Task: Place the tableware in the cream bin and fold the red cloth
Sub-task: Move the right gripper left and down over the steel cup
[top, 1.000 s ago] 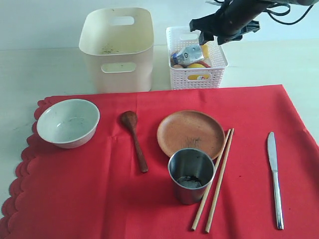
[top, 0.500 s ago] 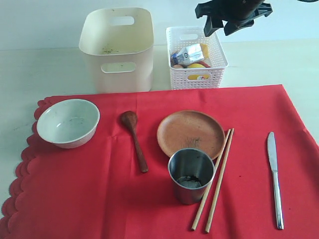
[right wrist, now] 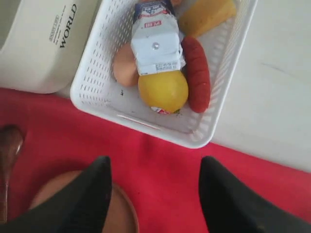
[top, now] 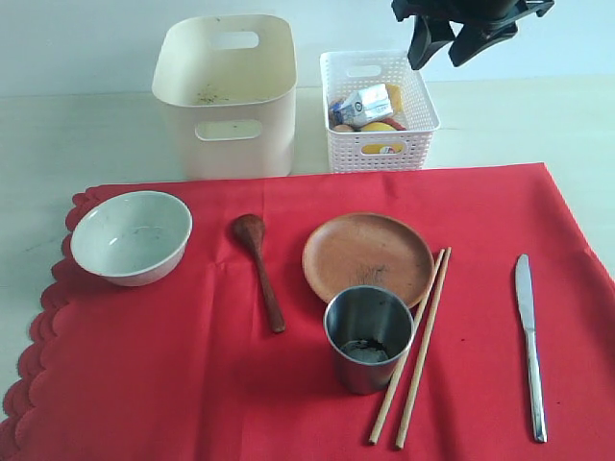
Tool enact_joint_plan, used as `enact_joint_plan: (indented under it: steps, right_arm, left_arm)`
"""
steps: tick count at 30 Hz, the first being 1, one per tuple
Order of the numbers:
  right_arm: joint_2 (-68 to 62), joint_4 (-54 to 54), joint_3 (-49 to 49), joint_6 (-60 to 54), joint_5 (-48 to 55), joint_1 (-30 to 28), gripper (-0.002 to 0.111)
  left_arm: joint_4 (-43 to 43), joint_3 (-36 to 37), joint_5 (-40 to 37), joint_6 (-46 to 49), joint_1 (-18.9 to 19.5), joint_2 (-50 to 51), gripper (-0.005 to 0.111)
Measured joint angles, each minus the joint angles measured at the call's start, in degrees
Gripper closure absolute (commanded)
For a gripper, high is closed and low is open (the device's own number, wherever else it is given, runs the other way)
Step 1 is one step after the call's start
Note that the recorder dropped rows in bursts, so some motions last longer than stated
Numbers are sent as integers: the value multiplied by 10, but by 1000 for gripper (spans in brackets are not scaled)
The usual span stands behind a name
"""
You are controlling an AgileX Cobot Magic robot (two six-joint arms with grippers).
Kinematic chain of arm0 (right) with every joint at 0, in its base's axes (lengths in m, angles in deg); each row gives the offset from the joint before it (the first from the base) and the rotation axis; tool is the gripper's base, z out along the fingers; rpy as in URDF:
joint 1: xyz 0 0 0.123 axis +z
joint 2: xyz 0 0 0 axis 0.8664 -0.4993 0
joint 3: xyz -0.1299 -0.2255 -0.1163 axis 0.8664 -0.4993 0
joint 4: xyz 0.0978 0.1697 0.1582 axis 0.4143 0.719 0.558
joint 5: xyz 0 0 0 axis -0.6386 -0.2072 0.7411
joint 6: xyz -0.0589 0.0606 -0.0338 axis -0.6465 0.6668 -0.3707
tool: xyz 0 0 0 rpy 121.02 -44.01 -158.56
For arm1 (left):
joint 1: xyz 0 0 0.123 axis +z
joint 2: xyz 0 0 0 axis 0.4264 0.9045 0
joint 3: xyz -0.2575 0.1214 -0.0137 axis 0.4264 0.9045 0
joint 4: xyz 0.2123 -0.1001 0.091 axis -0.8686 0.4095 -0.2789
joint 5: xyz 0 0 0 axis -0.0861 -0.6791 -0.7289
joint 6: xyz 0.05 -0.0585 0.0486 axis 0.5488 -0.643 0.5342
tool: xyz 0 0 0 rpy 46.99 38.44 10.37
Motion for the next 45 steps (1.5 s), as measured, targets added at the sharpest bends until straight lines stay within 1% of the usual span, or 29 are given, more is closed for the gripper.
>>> enact_joint_plan:
  steps: [5, 21, 30, 34, 40, 45]
  right_arm:
    - [34, 0, -29, -2, 8, 0, 55]
    - [231, 11, -246, -30, -26, 0, 55]
    - [359, 76, -340, -78, -71, 0, 55]
    - [411, 126, -375, -117, -87, 0, 55]
    - [451, 185, -401, -165, -92, 0, 55]
    - [459, 242, -413, -216, -84, 2, 55]
  left_arm:
    - [0, 0, 0, 0, 0, 0, 107]
    - [0, 0, 0, 0, 0, 0, 107]
    - [0, 0, 0, 0, 0, 0, 107]
    - [0, 0, 0, 0, 0, 0, 107]
    - [0, 0, 0, 0, 0, 0, 107]
    - [0, 0, 0, 0, 0, 0, 107]
